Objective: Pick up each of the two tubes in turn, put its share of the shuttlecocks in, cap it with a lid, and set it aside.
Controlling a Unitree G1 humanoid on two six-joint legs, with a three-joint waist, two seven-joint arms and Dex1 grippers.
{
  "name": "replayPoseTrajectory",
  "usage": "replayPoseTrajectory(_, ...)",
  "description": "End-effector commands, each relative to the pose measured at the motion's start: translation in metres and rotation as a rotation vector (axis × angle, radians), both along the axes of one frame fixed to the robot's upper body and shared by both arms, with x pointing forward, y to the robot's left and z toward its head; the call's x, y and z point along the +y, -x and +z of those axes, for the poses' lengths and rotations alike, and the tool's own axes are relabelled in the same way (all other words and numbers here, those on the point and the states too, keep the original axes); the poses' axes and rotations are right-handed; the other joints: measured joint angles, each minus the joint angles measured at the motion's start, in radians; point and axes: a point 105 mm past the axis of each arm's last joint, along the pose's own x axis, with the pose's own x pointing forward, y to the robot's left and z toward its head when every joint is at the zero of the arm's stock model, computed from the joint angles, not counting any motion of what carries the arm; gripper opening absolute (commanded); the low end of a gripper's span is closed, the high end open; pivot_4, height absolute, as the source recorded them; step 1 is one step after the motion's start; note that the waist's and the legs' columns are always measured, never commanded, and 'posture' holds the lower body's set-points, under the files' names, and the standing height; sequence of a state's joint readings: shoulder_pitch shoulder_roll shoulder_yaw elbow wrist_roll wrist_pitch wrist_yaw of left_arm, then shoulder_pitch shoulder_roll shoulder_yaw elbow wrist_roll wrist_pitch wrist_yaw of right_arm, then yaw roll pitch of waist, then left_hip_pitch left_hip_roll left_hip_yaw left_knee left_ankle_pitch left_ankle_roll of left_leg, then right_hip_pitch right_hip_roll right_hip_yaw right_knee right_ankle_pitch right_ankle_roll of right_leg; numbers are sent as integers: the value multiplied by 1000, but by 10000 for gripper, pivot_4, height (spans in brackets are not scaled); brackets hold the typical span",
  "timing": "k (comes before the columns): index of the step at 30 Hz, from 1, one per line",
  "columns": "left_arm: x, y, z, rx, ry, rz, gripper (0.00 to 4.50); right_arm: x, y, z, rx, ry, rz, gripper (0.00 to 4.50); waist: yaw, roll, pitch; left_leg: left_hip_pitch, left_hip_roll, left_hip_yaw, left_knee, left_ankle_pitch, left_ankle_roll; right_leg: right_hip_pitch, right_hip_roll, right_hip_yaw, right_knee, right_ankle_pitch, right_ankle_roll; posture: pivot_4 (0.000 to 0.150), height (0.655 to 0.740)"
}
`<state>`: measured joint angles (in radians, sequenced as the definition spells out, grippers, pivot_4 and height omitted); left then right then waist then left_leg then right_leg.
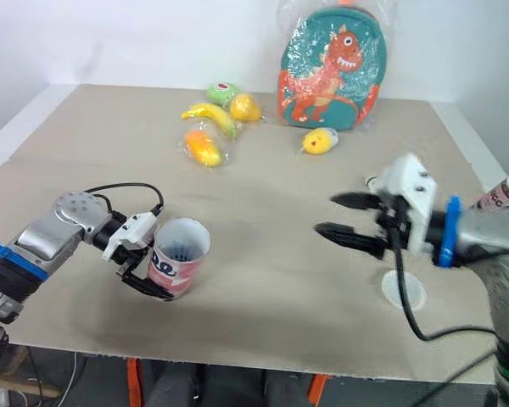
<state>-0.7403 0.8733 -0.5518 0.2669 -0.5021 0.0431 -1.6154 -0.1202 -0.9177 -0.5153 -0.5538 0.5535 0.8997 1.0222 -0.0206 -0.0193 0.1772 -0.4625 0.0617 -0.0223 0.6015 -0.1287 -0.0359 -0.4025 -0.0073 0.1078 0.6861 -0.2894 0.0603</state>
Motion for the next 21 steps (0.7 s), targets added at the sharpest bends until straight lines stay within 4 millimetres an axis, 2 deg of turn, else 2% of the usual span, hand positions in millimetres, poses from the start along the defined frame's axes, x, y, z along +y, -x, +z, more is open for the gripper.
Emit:
replayPoseTrajectory(1, -5, -3, 9, -39, 16, -27, 36660, -41, 14, -10, 22, 64, -231, 31969, 1, 0, 0, 0, 0, -1, 1, 0, 0, 1, 0, 0, 0, 0, 0, 1500, 7400)
replayPoseTrajectory(4, -7, -5, 10, -48, 19, -35, 36660, -54, 18, -20, 55, 73, -295, 31969, -11, 0, 0, 1, 0, 1, 3, 0, 0, 1, 0, 2, 0, 0, 7, 1500, 7400)
replayPoseTrajectory(7, -13, -8, 14, -64, 49, -45, 36660, -74, 19, -36, 117, 84, -371, 31969, -16, -1, 0, 2, 0, 2, 4, 4, 0, 2, 0, 2, 0, 1, 4, 1500, 7400)
replayPoseTrajectory(10, -13, -9, 14, -68, 46, -47, 36660, -89, 8, -37, 98, 46, -433, 31969, -22, -1, 0, 2, 0, 3, 5, 6, 1, 2, -1, 3, -1, 4, 5, 1500, 7400)
replayPoseTrajectory(16, -13, -10, 14, -78, 43, -47, 36660, -103, -13, -42, 105, -5, -494, 31969, -27, -1, 0, 2, 0, 3, 5, 7, 2, 2, -1, 4, -2, 7, 5, 1500, 7400)
replayPoseTrajectory(21, -13, -11, 14, -80, 47, -41, 36660, -96, -24, -43, 116, -67, -461, 31969, -26, -1, 0, 1, -1, 3, 2, 7, 2, 2, -1, 4, -2, 6, 10, 1500, 7400)
